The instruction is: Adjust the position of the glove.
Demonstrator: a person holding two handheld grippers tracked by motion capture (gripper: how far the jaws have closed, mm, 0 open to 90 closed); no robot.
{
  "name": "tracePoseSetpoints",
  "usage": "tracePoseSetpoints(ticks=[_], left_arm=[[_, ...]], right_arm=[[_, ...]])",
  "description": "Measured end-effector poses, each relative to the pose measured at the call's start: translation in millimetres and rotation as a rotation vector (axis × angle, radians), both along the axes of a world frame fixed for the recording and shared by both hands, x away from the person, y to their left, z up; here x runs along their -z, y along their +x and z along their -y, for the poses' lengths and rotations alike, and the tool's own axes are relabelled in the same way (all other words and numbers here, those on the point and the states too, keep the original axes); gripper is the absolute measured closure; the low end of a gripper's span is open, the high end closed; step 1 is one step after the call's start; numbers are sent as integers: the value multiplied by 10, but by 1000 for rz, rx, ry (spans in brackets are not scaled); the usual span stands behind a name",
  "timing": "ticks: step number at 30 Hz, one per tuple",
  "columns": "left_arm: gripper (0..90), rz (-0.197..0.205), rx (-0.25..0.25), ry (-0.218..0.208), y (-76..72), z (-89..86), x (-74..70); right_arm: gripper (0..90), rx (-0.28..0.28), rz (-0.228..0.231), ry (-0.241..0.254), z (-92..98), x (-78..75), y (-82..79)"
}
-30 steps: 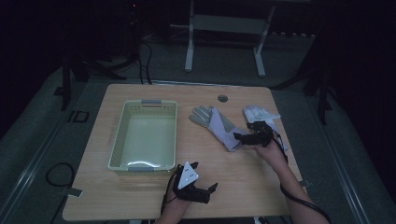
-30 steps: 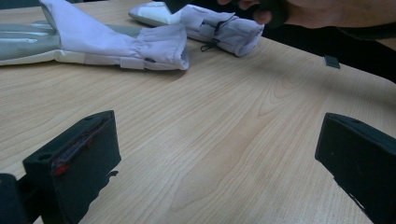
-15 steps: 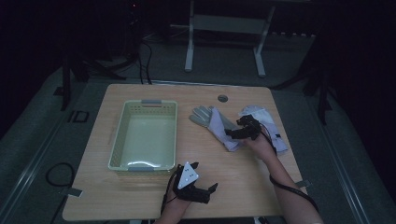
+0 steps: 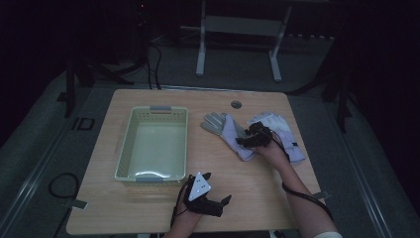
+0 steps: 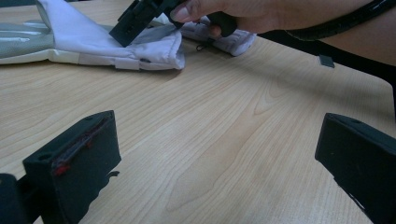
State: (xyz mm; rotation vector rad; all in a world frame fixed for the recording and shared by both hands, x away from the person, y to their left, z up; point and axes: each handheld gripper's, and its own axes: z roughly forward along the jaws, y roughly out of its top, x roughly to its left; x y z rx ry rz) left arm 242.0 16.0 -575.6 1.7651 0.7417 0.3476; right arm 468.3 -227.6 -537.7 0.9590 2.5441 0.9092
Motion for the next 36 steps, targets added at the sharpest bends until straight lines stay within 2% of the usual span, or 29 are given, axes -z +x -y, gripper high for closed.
tracePoseSetpoints(ticks=[6,10,12,13,15,20,24,27,30,33,34,36], left_arm=[[1,1,1,1,-1,1,0],[1,-1,0,2,0,2,0],[1,0,0,3,0,3,0],[1,-1,0,3,0,3,-1],[1,-1,0,2,1,2,0],[1,-2,0,2,1,2,0],[1,-2,-1,2,2,2,0],[1,-2,-1,2,2,3,0],[1,-2,-1,3,1,3,-1],[1,-1,-2,2,2,5,-1],[0,-2,-2,4,1,4,-1],[1,-3,-2,4,1,4,-1]], right_arm=[[475,-6,-30,5,-5,13,16],[637,-8,-49,-10,-25,-6,24],[788,-2,-32,-35,-49,-25,4],[808,3,-31,-54,-63,-26,-2],[854,11,-19,-54,-78,-42,-24],[870,100,-8,42,-29,-120,-94],[871,176,3,125,-1,-193,-223],[871,210,33,155,-15,-226,-363],[871,268,56,192,-9,-266,-489],[871,291,66,202,-6,-289,-529],[870,359,84,252,12,-367,-655],[870,407,95,285,13,-411,-754]])
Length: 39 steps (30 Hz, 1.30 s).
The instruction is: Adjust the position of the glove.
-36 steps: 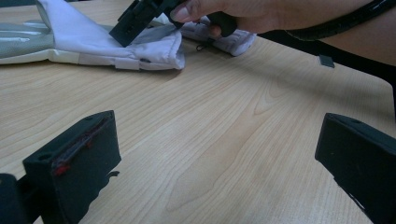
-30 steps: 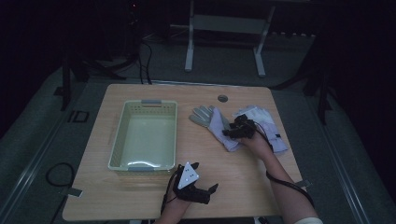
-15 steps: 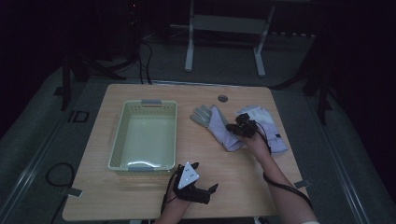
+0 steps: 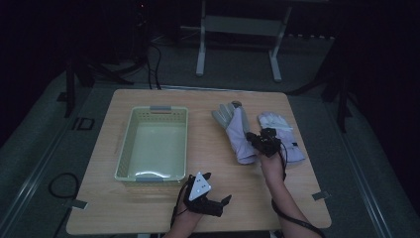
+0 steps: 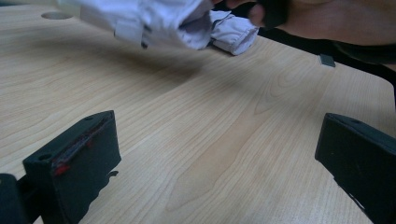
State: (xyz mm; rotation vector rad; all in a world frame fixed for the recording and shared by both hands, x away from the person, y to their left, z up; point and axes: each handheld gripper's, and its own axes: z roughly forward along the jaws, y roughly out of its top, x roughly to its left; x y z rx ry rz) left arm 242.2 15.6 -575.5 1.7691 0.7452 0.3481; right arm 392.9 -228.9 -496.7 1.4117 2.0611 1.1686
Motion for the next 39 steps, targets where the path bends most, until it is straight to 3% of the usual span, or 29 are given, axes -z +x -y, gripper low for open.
tracePoseSetpoints(ticks=[2,5,9,11,14,18,21,23,27,28,30,31,32,34,36,37,39], left_arm=[[1,0,-1,-2,-1,1,0],[1,2,0,3,-2,1,0],[1,3,2,4,-2,4,0],[1,4,6,2,-4,6,-1],[1,7,7,4,-7,9,-1],[1,4,8,2,-1,6,0],[1,4,8,4,-3,9,-1],[1,3,7,4,-2,8,-1],[1,3,6,4,-2,8,-1],[1,3,6,4,-1,7,-1],[1,2,6,3,1,6,0],[1,0,5,2,2,6,0],[1,-1,4,2,2,6,0],[1,-2,4,1,3,4,0],[1,-2,5,1,3,4,-1],[1,-1,5,1,3,5,-1],[1,0,6,1,2,5,0]], right_arm=[[870,39,15,7,-16,-18,-100],[869,92,3,76,-20,23,-246],[869,158,-3,120,-102,182,-441],[866,174,-2,90,-154,266,-493],[855,199,-44,106,-176,398,-492],[751,207,-70,81,-211,511,-502],[620,203,-62,95,-187,482,-498],[502,185,-38,70,-190,422,-500],[339,79,-16,-34,-178,308,-435],[315,57,1,-76,-183,281,-419],[293,25,20,-98,-154,239,-382],[302,10,13,-81,-134,220,-352],[367,-16,2,-47,-115,200,-324],[386,-67,1,-43,-107,158,-269],[412,-111,17,-85,-114,139,-216],[425,-132,-10,-97,-114,136,-172],[526,-203,-12,-123,-105,144,-112]])
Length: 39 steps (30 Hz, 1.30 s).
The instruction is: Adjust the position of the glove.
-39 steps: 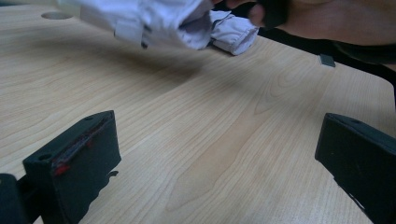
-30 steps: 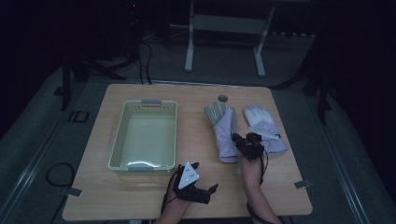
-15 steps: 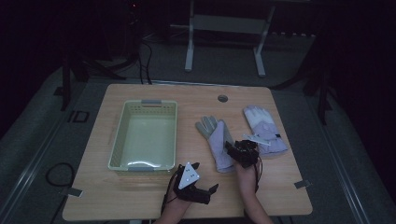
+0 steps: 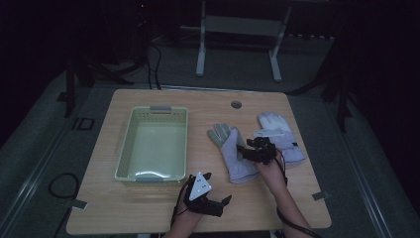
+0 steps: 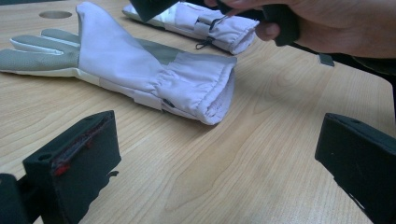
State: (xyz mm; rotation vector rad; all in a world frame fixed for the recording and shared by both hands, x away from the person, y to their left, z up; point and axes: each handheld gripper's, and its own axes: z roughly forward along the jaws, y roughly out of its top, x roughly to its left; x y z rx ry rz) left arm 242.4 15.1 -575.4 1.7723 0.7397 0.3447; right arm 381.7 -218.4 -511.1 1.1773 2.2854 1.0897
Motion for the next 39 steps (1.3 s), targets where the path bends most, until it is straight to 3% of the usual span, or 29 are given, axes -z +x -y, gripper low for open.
tracePoseSetpoints(ticks=[3,8,10,13,15,17,18,22,25,29,35,39], left_arm=[[1,-1,0,0,1,0,0],[1,-4,-3,-4,2,2,0],[1,-2,-1,0,1,1,0],[1,-1,-1,1,1,1,0],[1,-3,-2,0,2,1,0],[1,-1,0,0,1,1,-1],[1,-1,0,0,1,1,0],[1,-3,0,-1,2,0,-1],[1,1,1,-2,-1,4,0],[1,1,2,0,-1,2,-1],[1,1,2,1,0,1,-1],[1,0,2,1,1,1,-1]], right_arm=[[552,-41,-58,-12,35,60,111],[645,-72,-120,-98,-7,226,188],[683,-65,-135,-115,-31,319,188],[801,-51,-116,-134,-84,346,144],[885,-13,-111,-113,-98,316,133],[889,7,-110,-87,-103,293,128],[892,37,-85,-41,-121,242,97],[893,100,-32,31,-136,107,20],[893,133,-8,41,-154,11,-28],[893,201,-26,85,-114,-37,-81],[892,232,-65,75,-67,117,-102],[892,195,-90,43,-50,228,-41]])
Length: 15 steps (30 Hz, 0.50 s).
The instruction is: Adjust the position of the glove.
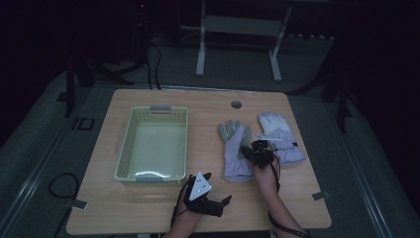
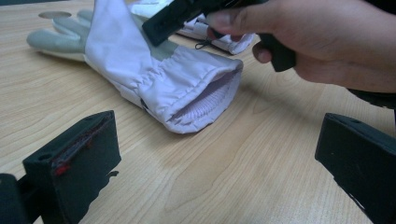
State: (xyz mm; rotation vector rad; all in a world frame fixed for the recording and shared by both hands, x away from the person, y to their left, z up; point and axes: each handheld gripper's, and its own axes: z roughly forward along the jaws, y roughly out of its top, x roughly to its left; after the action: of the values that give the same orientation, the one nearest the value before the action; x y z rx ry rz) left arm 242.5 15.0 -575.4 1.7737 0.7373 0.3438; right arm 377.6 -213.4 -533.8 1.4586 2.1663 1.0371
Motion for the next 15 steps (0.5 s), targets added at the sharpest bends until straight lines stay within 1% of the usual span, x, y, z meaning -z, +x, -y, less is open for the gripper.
tracePoseSetpoints(ticks=[1,4,5,7,11,13,15], left_arm=[[1,-2,-1,-1,-1,1,0],[1,-2,-1,-2,0,1,1],[1,-3,-1,-2,0,1,0],[1,-3,-1,-1,0,0,0],[1,-4,-1,-2,0,0,0],[1,-1,0,-1,0,0,0],[1,-2,0,0,1,0,0]], right_arm=[[891,-4,-2,-14,6,25,26],[889,-24,-10,-35,13,83,85],[887,-27,-22,-33,17,103,100],[874,-27,-25,-29,17,119,103],[793,-27,-13,-28,26,58,85],[763,-37,-4,-25,47,11,82],[721,-55,10,-34,78,-45,84]])
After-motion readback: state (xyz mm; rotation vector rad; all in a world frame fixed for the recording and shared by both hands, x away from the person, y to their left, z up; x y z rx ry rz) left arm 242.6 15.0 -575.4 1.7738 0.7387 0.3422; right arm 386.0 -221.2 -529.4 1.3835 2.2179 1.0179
